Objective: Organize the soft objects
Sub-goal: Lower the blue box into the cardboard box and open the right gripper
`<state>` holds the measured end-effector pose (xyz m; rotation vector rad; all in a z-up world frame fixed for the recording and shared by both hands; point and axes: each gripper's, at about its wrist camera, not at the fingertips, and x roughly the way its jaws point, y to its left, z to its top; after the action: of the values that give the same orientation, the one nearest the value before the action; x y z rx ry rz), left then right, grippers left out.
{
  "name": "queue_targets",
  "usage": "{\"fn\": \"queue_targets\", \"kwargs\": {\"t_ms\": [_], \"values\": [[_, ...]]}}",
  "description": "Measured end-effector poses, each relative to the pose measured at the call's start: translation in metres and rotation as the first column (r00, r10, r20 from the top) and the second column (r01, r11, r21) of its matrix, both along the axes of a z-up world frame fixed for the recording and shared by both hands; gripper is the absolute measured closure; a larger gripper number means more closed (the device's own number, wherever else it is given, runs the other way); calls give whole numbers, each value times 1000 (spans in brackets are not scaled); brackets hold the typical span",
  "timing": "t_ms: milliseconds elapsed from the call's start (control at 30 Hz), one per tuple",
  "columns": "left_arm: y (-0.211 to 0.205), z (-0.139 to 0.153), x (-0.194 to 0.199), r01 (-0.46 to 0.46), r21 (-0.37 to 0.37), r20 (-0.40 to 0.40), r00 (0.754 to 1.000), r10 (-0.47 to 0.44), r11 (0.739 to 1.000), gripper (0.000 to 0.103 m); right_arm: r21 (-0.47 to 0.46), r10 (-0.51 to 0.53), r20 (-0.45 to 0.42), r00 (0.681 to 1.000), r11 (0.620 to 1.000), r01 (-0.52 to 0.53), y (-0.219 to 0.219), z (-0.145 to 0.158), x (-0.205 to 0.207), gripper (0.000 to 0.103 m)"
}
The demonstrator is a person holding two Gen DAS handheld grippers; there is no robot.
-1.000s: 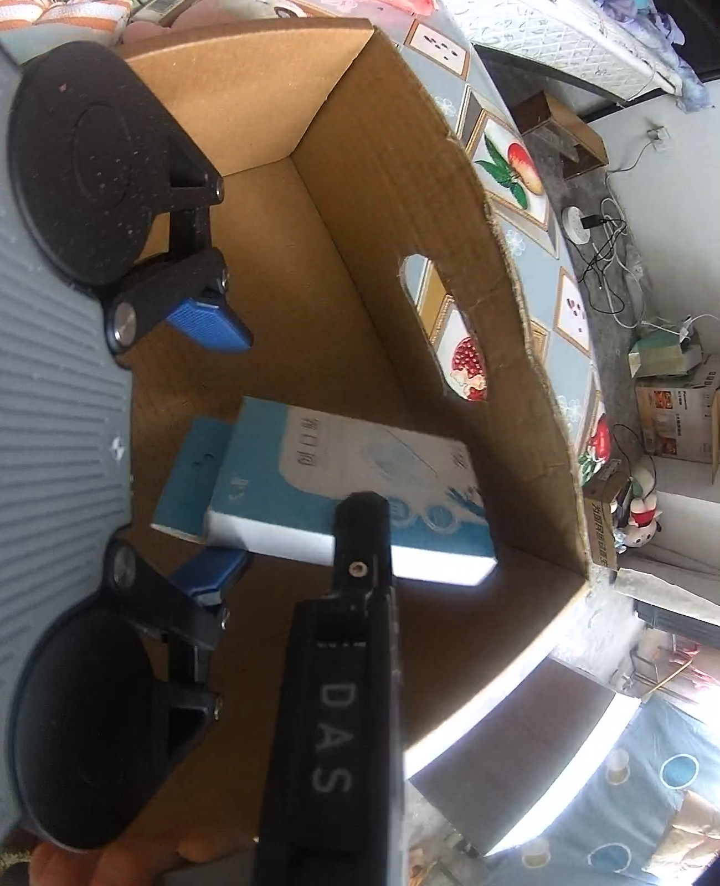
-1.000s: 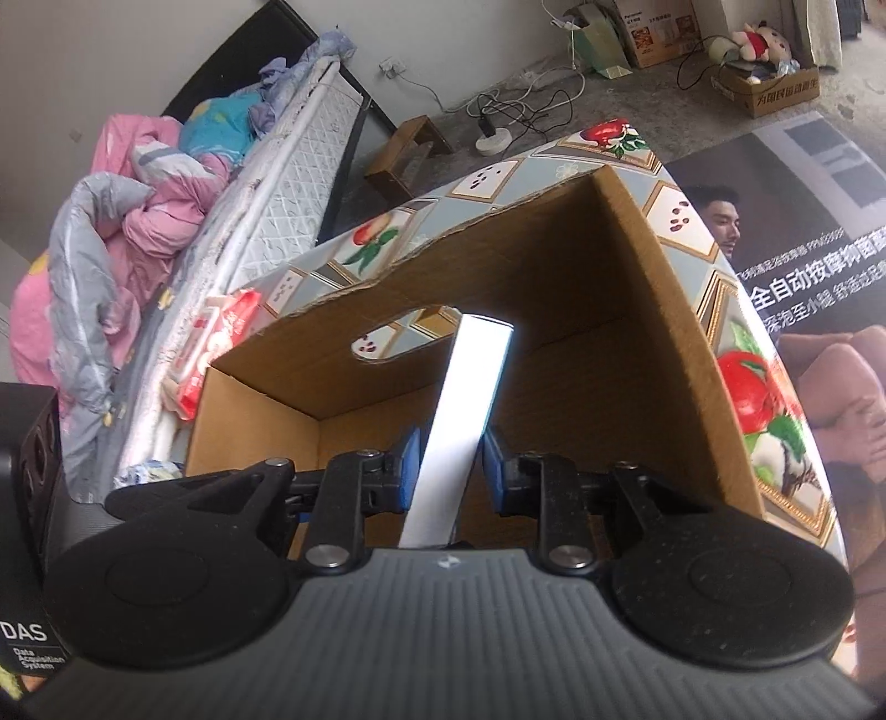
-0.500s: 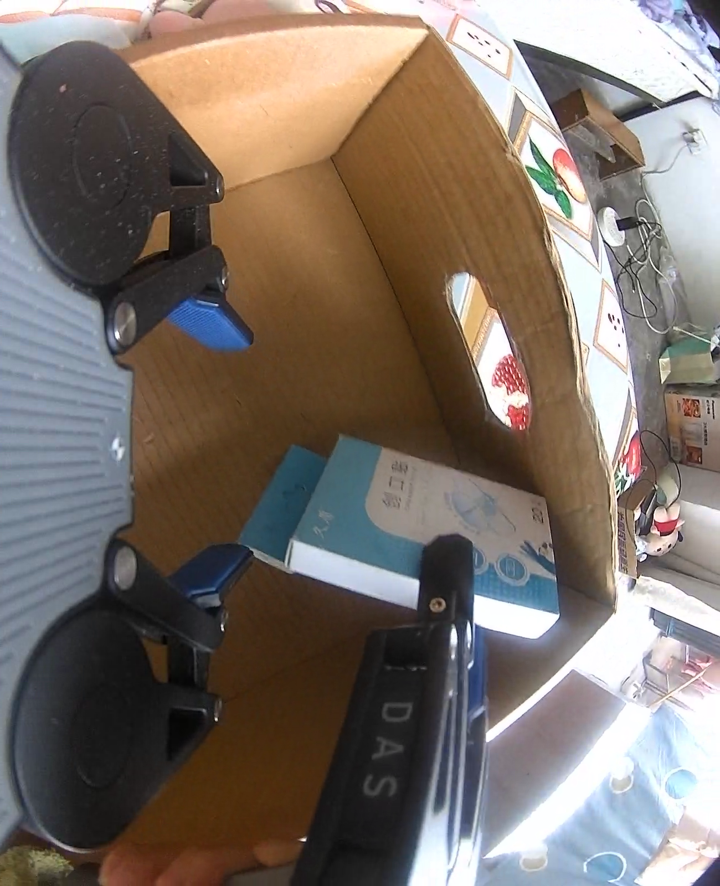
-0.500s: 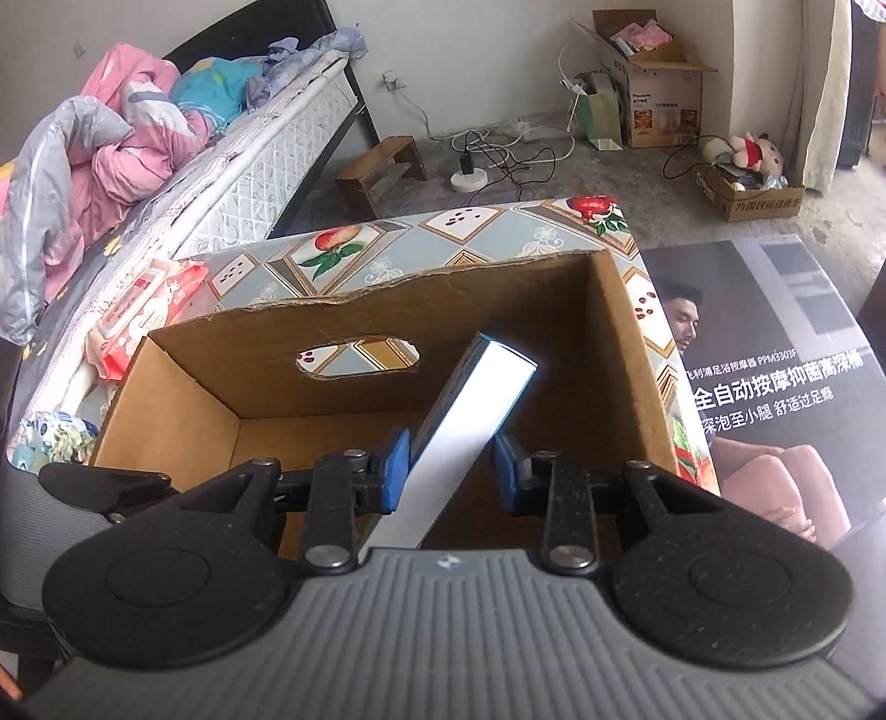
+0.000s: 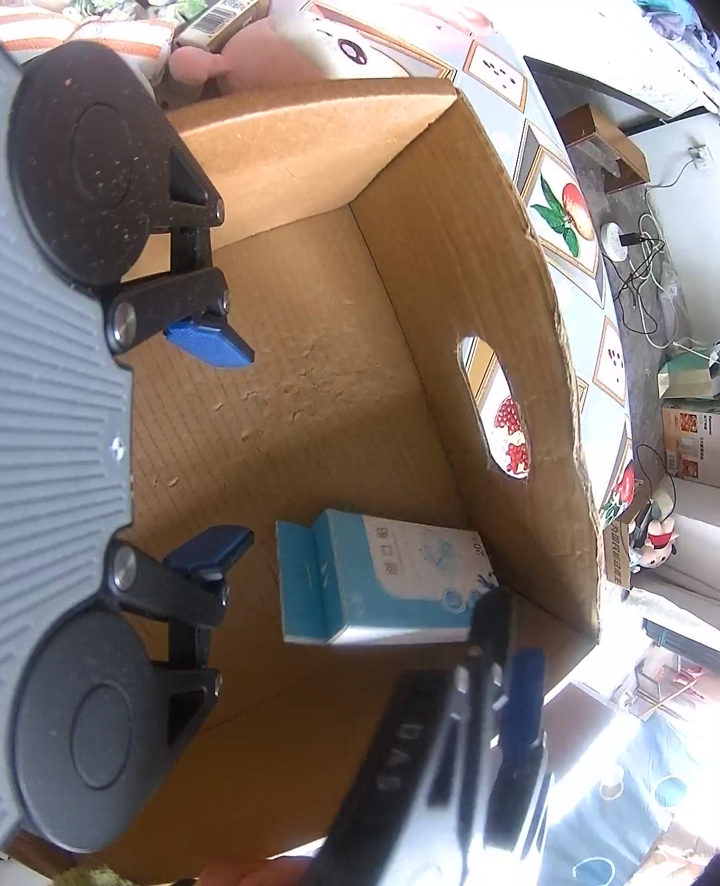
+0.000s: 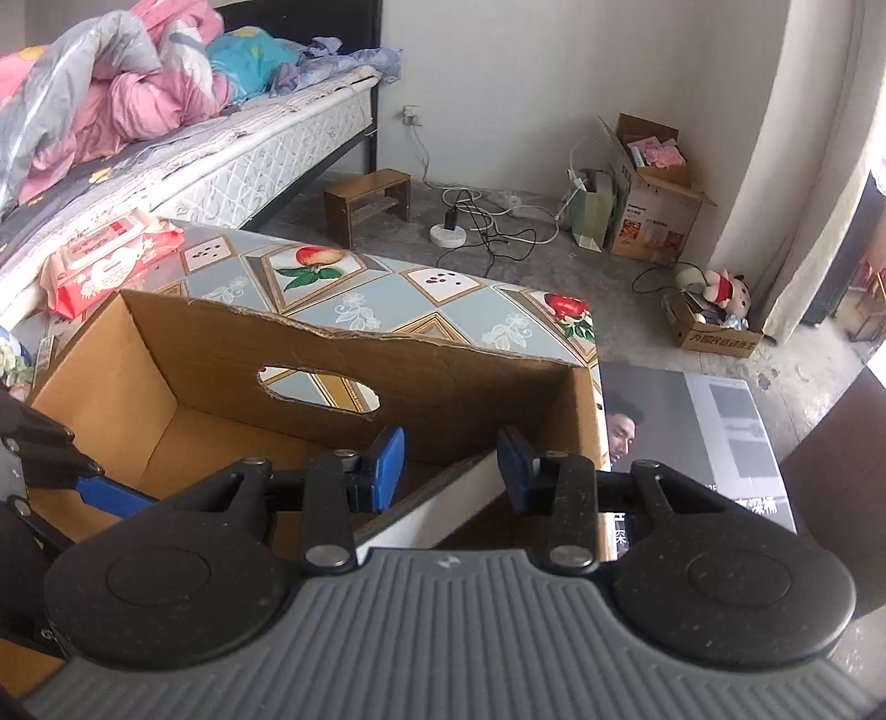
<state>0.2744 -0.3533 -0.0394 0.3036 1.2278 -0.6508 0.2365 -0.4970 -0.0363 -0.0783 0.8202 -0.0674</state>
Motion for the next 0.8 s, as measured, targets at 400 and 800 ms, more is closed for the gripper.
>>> {"fn": "queue_targets", "kwargs": {"t_ms": [400,800], "values": [[15,9,1,-20,-94,25,999,22,995,39,221,-6,2,1000,975,5,-15,26,-32,70],[-6,-14,25,-26,-58,-35,999,24,998,45,23,100,-346,933,995,-98,33,-46,-17,76]]}}
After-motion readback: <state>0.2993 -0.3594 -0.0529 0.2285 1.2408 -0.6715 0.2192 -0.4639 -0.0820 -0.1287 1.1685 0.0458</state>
